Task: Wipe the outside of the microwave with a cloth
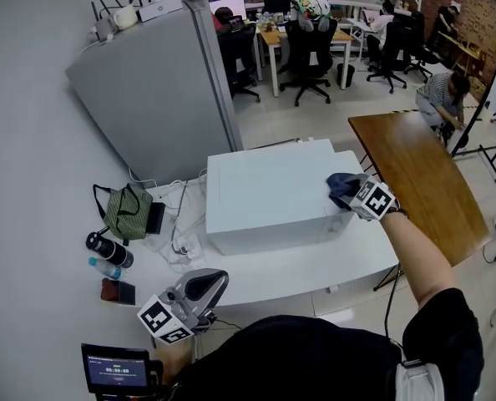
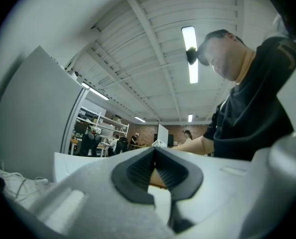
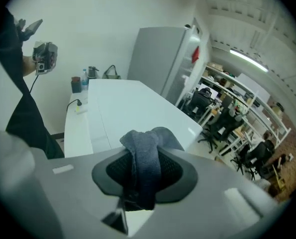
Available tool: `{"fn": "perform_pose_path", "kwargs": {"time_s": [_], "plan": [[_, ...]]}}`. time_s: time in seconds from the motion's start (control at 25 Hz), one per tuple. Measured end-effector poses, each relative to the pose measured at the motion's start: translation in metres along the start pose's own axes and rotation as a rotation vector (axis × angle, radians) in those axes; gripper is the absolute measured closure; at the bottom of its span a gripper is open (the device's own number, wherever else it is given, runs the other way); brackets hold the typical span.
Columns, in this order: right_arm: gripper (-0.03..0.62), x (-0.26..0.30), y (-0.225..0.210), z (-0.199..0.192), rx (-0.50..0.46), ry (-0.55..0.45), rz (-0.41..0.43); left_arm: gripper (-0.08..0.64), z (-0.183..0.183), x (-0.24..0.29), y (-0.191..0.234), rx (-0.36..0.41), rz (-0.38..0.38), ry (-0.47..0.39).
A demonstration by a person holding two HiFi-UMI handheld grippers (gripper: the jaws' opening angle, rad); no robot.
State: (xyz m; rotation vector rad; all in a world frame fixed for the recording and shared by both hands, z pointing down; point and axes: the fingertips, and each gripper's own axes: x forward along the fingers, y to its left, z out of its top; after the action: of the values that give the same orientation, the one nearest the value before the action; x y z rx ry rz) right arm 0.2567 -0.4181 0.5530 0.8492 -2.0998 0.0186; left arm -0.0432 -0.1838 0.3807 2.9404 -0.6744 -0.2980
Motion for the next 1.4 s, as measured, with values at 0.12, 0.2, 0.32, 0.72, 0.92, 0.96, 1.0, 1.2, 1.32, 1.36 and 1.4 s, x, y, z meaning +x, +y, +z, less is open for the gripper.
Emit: {"fn": "perform_pose_path", "kwargs": {"time_s": [0.12, 0.2, 0.32, 0.72, 0.92, 0.96, 1.0, 1.2, 1.32, 1.36, 1.4], "plan": [[0.494, -0.024, -0.021, -0.03, 0.017, 0.017, -0.019, 0.555, -0.008, 0.025, -0.021, -0.015, -0.015, 0.005], [0.494, -0.024, -0.007, -0.003, -0.014, -0.036, 0.003, 0.555, -0.008, 0.024, -0.026, -0.009, -0.01, 0.012], [0.494, -0.003, 0.067, 0.096, -0.095, -0.209, 0.128, 0.555, -0.002, -0.001, -0.019, 0.0, 0.019, 0.01], [0.492, 0.134, 0.287, 0.288, -0.371, -0.243, 0.282, 0.555, 0.012, -0.135, 0.017, 0.031, 0.087, 0.04], [0.494, 0.103, 0.245, 0.244, -0.332, -0.23, 0.241, 0.555, 0.014, -0.129, 0.018, 0.026, 0.075, 0.031], [0.494, 0.092, 0.228, 0.222, -0.323, -0.216, 0.223, 0.555, 0.013, -0.119, 0.014, 0.031, 0.067, 0.028], [0.494, 0.08, 0.209, 0.198, -0.307, -0.201, 0.201, 0.556, 0.013, -0.107, 0.009, 0.035, 0.059, 0.025], [0.494, 0.002, 0.092, 0.044, -0.159, -0.111, 0.058, 0.555, -0.002, -0.031, -0.022, 0.019, 0.011, 0.007], [0.494, -0.039, 0.031, -0.027, -0.054, -0.074, -0.022, 0.555, -0.013, 0.01, -0.038, -0.015, -0.015, -0.003], [0.494, -0.047, 0.02, -0.039, -0.029, -0.07, -0.033, 0.555, -0.016, 0.02, -0.041, -0.023, -0.021, -0.002], [0.494, -0.052, 0.015, -0.042, -0.018, -0.072, -0.04, 0.555, -0.017, 0.027, -0.044, -0.028, -0.023, 0.002]]}}
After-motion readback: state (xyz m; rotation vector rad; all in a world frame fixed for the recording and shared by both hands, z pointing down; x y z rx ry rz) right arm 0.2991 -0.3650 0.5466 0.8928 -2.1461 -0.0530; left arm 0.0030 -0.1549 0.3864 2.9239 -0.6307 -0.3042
